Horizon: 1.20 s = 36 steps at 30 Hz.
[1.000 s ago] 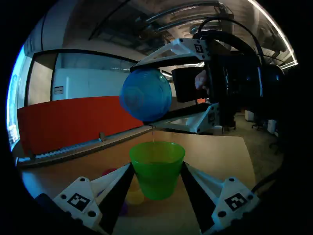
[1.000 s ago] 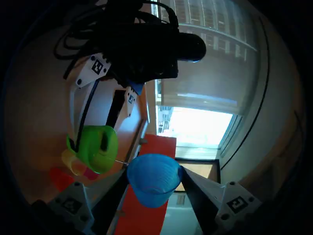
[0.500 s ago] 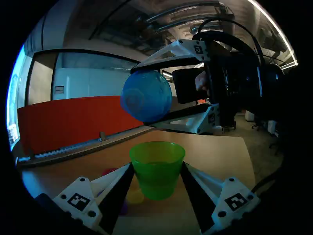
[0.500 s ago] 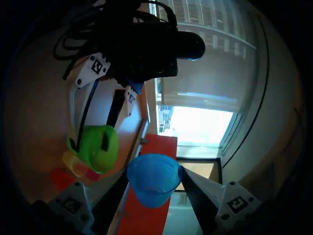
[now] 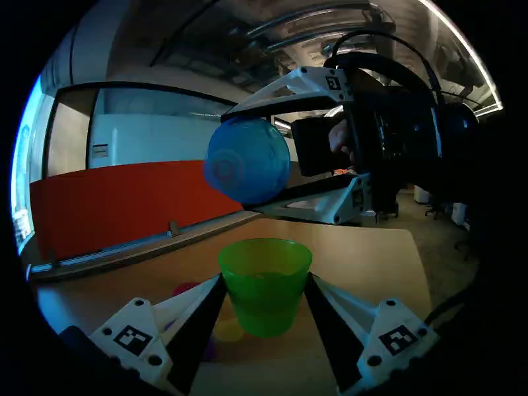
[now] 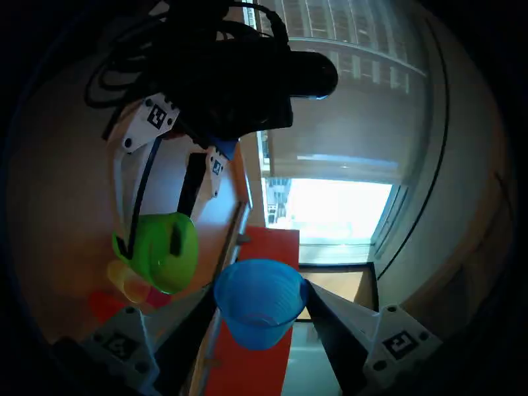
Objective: Pour water
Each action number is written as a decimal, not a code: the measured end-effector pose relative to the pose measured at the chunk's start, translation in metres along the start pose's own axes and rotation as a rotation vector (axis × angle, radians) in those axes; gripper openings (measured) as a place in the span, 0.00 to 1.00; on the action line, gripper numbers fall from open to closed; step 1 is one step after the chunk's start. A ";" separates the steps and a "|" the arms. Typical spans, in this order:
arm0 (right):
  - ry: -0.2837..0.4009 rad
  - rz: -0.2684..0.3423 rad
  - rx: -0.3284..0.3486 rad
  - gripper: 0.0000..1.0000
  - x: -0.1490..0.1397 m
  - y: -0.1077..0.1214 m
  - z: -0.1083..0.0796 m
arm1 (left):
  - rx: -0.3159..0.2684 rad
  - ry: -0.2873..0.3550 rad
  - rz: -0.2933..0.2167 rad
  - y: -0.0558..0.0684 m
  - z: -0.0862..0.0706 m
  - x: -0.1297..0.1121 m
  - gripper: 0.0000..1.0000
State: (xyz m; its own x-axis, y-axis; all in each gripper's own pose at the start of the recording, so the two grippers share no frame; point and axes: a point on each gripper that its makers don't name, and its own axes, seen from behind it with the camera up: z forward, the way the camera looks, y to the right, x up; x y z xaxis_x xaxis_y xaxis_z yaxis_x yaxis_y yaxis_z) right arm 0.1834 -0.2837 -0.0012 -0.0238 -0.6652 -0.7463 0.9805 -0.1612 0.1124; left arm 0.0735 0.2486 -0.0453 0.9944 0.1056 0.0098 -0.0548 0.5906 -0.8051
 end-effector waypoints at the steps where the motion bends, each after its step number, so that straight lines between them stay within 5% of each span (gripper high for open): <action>1: 0.001 0.003 -0.001 0.93 0.000 0.000 0.000 | 0.000 0.000 0.000 0.000 0.000 0.000 0.82; 17: 0.009 0.068 -0.017 0.93 -0.002 0.001 0.004 | 0.004 -0.010 0.003 -0.002 -0.001 -0.002 0.82; 36: 0.019 0.317 -0.069 0.93 -0.016 -0.001 0.004 | 0.015 -0.036 0.026 -0.005 -0.009 -0.003 0.82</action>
State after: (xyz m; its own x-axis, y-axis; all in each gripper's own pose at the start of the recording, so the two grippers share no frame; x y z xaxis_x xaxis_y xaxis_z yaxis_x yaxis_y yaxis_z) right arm 0.1822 -0.2764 0.0131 0.2874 -0.6609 -0.6933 0.9496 0.1019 0.2966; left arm 0.0715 0.2383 -0.0465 0.9887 0.1496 0.0107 -0.0821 0.5991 -0.7965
